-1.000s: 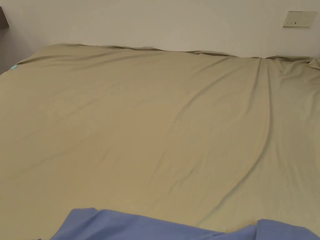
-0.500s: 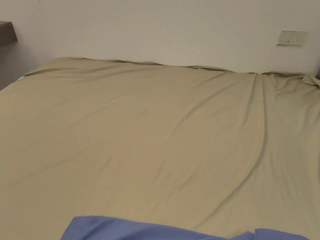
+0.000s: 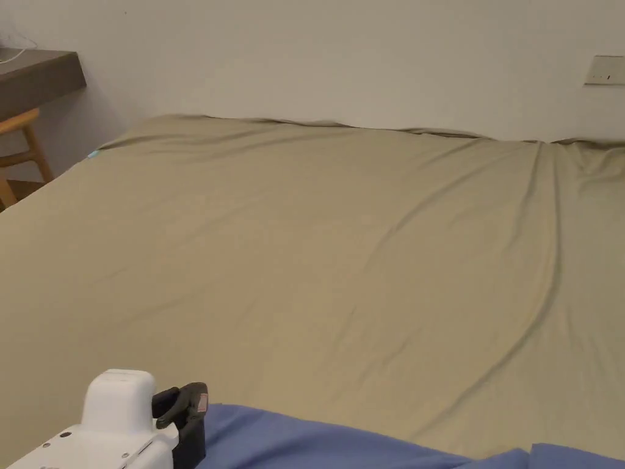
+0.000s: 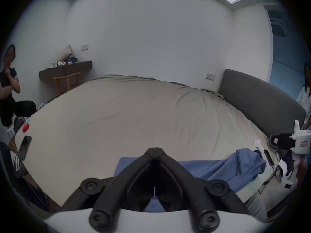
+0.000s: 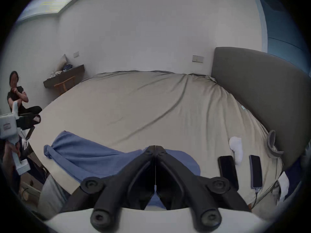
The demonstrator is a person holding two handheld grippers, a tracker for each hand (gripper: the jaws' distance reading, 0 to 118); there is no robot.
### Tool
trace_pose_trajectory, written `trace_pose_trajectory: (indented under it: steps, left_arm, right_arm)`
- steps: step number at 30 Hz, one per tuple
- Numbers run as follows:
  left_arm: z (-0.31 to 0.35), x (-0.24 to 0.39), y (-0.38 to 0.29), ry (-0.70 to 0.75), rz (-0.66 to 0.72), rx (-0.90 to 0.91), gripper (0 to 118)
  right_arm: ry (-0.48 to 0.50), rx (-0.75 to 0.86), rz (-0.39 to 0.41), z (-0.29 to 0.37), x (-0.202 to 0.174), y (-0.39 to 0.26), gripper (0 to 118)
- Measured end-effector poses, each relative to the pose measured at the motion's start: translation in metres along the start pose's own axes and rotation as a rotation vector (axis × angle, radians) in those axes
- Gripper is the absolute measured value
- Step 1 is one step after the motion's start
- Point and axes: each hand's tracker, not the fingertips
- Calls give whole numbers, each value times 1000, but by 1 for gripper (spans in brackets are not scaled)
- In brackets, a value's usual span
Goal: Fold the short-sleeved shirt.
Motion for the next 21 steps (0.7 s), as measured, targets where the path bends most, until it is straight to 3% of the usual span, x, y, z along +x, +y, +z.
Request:
trace_pose_trajectory:
  steps: [5,6,7,8,9,11,15,17,20,21]
  left_arm:
    - [-32,-59,5,-48,52,-94,0]
    - [-41,-79,6,-98,79,-153,14]
    - [-53,-101,7,-169,123,-236,44]
    - [-66,-125,5,-265,191,-333,82]
    - [-75,-140,2,-303,236,-423,98]
    - [-95,-168,-12,-358,321,-536,98]
    - [-129,-195,-44,-332,380,-670,100]
    - [-110,-183,-38,-442,455,-542,99]
    - [-129,-183,-51,-555,724,-671,99]
    - [-130,-180,-56,-598,712,-664,86]
  right_arm:
    - [35,-7,9,-2,-3,2,3]
    - [39,-9,8,-1,-2,2,3]
    - [45,-15,7,-1,0,2,3]
    - [47,-21,6,0,1,3,3]
    - [49,-25,5,0,3,2,3]
    - [48,-35,-1,1,4,2,3]
    - [52,-43,-24,3,7,0,3]
    - [62,-53,-35,4,8,0,3]
    - [76,-60,-49,4,8,0,3]
    - [85,-61,-54,3,8,0,3]
